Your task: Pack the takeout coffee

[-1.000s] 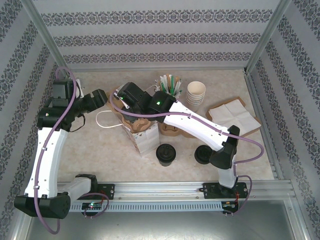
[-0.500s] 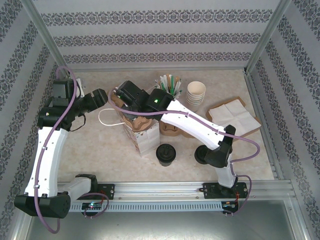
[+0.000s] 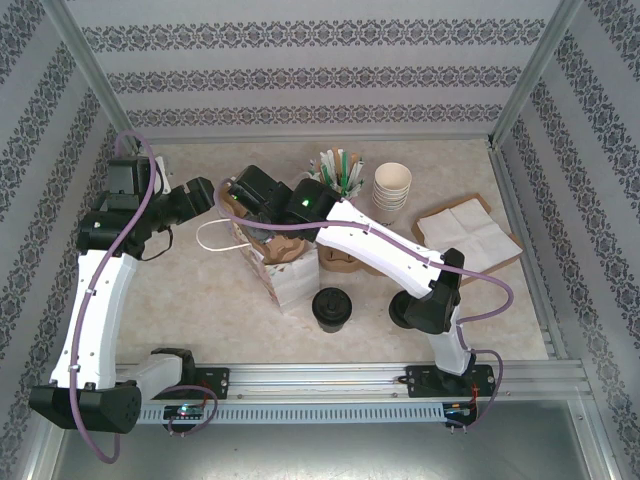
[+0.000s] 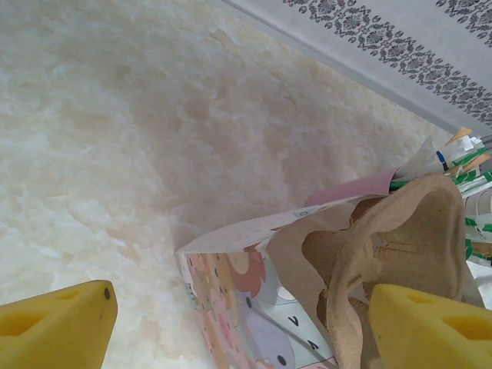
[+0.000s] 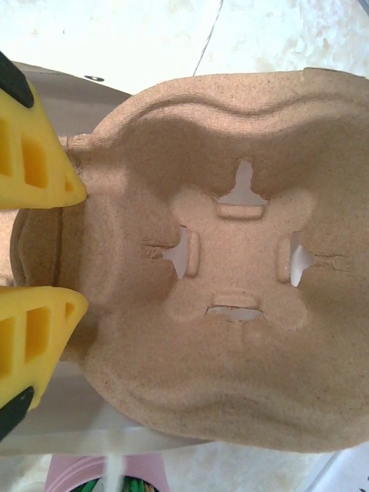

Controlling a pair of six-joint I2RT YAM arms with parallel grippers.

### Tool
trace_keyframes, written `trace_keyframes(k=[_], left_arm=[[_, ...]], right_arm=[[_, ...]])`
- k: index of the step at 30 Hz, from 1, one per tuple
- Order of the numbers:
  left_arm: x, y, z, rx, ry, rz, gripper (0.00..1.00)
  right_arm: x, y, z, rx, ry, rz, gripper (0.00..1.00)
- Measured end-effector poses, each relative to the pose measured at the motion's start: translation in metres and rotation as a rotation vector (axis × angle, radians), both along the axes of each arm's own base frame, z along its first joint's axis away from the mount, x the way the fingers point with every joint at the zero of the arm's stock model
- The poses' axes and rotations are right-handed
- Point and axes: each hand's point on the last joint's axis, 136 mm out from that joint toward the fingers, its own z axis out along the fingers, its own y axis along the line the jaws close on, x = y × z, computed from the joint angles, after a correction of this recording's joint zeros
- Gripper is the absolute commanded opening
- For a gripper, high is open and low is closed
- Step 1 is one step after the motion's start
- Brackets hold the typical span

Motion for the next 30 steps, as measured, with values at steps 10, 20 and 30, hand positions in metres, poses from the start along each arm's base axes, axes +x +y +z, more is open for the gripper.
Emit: trace_keyframes(k=[10, 20, 30], left_arm=[[0.006, -0.002, -0.010, 0.000, 0.033, -0.012, 0.85], [0.011, -0.009, -0.018, -0.020, 0.062, -0.057, 0.79], [0.013, -0.011, -0.033, -0.027, 0.078, -0.064, 0.73]], right_arm=[[0.004, -0.002, -0.004, 0.006, 0.019, -0.015, 0.19], [0.006, 0.000, -0.004, 0.026, 0.036, -0.010, 0.19], [0.006, 0.000, -0.004, 0.029, 0.038, -0.010, 0.19]])
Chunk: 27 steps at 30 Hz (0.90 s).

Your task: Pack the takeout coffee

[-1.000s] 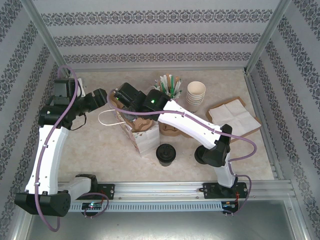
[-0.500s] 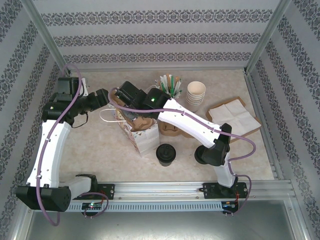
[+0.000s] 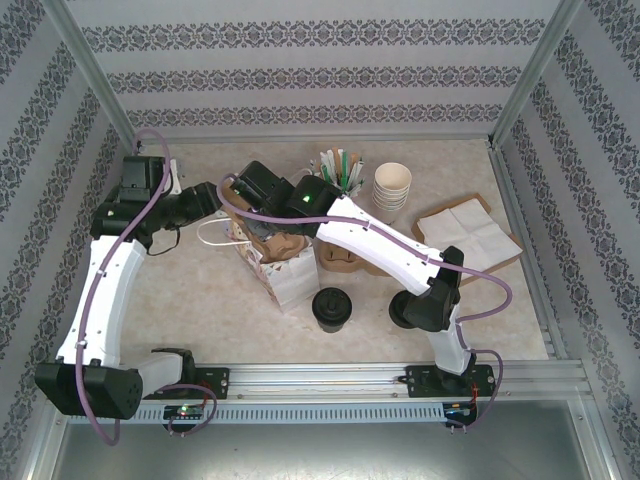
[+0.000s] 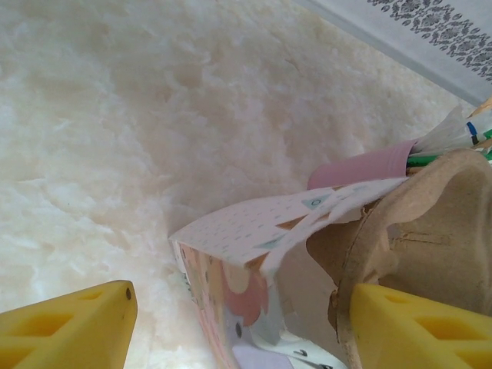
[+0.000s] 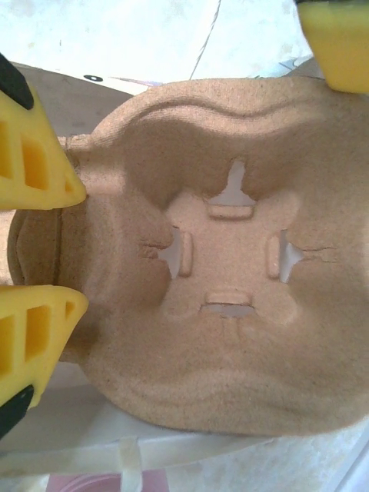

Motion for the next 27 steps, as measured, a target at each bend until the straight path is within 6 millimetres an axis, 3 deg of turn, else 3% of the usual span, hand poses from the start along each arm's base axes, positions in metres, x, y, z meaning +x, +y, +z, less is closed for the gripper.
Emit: trace_keyframes(k=[9, 13, 22, 27], left_arm=[[0.003, 0.000, -0.010, 0.000, 0.004, 0.000, 0.72], [0.002, 0.000, -0.008, -0.001, -0.001, 0.001, 0.78], [-0.007, -0.008, 0.014, -0.050, -0.056, -0.017, 0.84], [-0.015, -0.011, 0.026, -0.069, -0.091, -0.028, 0.82]], right_arm=[[0.003, -0.003, -0.001, -0.003, 0.001, -0.008, 0.19], [0.002, -0.005, -0.001, -0.003, 0.003, -0.008, 0.19], [0.002, 0.001, 0.002, 0.025, 0.004, 0.004, 0.19], [0.002, 0.001, 0.004, 0.031, -0.001, 0.004, 0.19]])
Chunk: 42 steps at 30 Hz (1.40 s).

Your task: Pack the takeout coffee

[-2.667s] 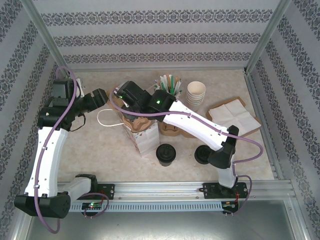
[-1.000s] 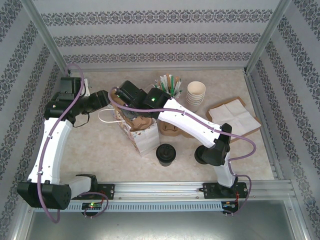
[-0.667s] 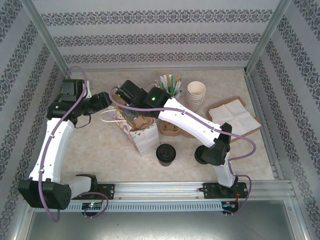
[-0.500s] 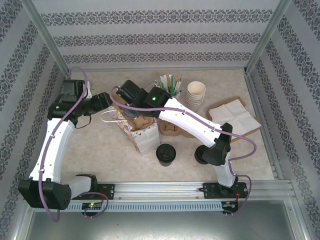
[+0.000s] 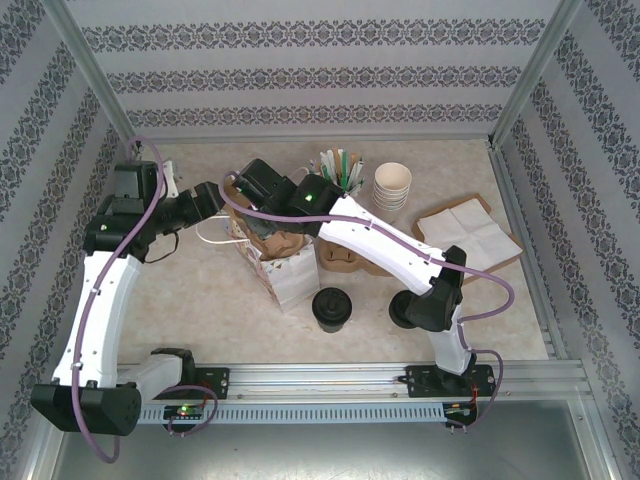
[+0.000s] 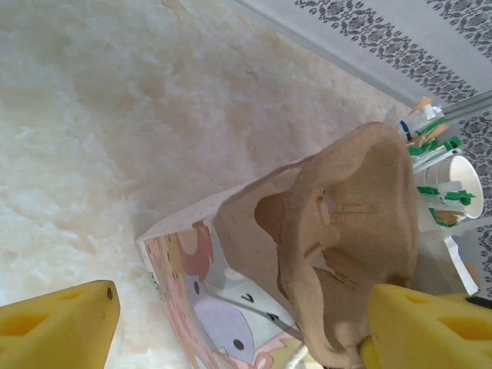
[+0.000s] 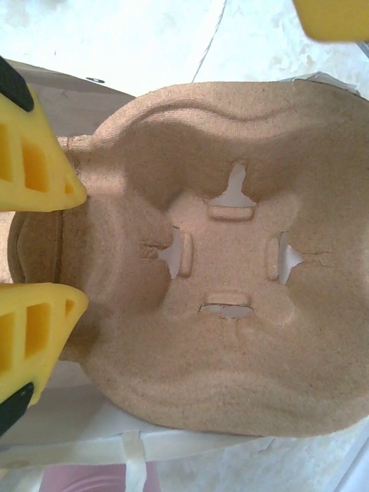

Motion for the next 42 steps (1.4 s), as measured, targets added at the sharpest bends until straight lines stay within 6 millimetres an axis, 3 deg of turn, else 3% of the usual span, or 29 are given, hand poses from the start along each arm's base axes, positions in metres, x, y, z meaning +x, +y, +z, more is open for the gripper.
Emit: trace_keyframes(k=[6, 11, 17, 21, 27, 37, 42], left_arm=[[-0.013, 0.000, 0.012, -0.008, -0.036, 0.004, 0.67], [-0.028, 0.000, 0.006, -0.017, -0.020, 0.009, 0.48], [-0.036, -0.005, -0.002, -0.045, 0.000, -0.006, 0.44], [-0.042, -0.010, -0.004, -0.074, 0.006, -0.017, 0.29], [-0.045, -0.013, -0.004, -0.089, 0.006, -0.029, 0.15], [-0.049, -0.012, -0.007, -0.085, 0.016, -0.026, 0.03], [-0.052, -0.011, -0.006, -0.082, 0.012, -0.022, 0.03]], right_arm=[[0.001, -0.001, 0.003, 0.010, -0.006, -0.003, 0.19], [0.001, -0.002, 0.006, 0.014, -0.009, -0.004, 0.19], [0.001, -0.002, 0.003, 0.011, -0.007, -0.005, 0.19], [0.002, -0.002, 0.004, 0.016, -0.010, -0.005, 0.19], [0.000, -0.005, 0.005, 0.021, -0.008, -0.011, 0.18], [-0.006, -0.017, 0.008, 0.023, -0.003, -0.030, 0.19], [-0.007, -0.019, 0.008, 0.029, 0.001, -0.044, 0.18]])
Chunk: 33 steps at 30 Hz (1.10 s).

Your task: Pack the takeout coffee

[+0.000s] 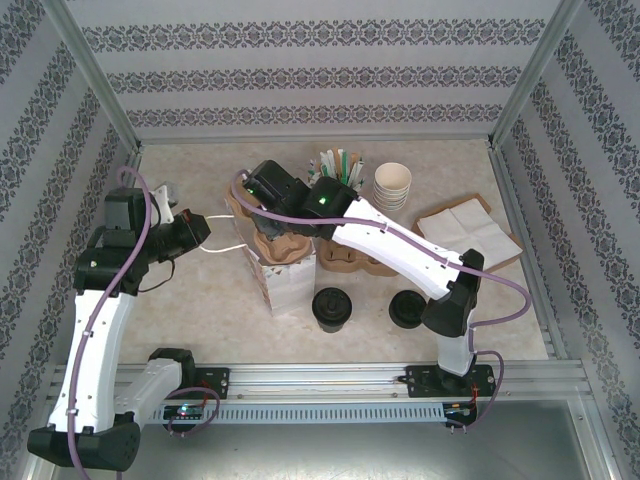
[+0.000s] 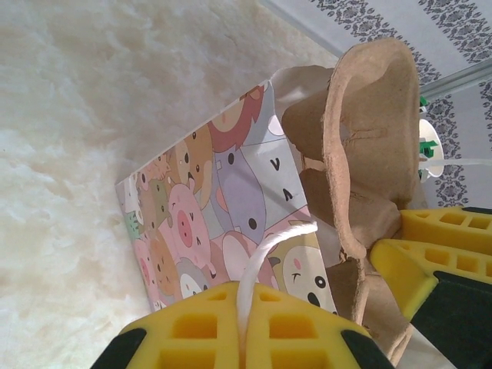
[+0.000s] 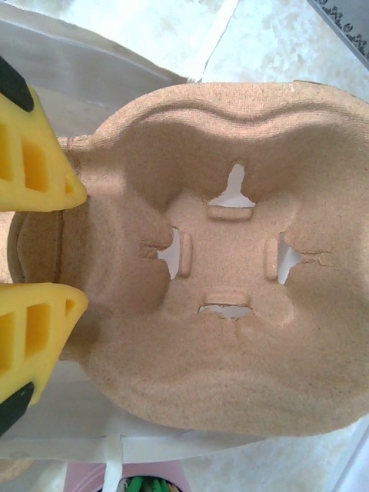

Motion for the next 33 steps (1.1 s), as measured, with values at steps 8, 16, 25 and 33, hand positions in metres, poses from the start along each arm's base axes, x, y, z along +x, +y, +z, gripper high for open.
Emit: trace_keyframes(k=[8, 16, 25, 33], left_arm=[[-0.005, 0.000, 0.001, -0.011, -0.004, 0.011, 0.03], [-0.007, 0.000, -0.001, -0.021, 0.004, 0.019, 0.03], [-0.011, -0.003, -0.007, -0.043, 0.022, 0.014, 0.03], [-0.012, -0.003, -0.009, -0.048, 0.024, 0.018, 0.03]], right_arm=[[-0.001, -0.003, -0.013, -0.026, 0.020, -0.010, 0.18], [-0.002, -0.005, -0.014, -0.027, 0.029, -0.018, 0.16], [-0.008, -0.007, -0.020, -0.041, 0.066, -0.014, 0.16], [-0.007, -0.005, -0.034, -0.067, 0.090, -0.019, 0.16]])
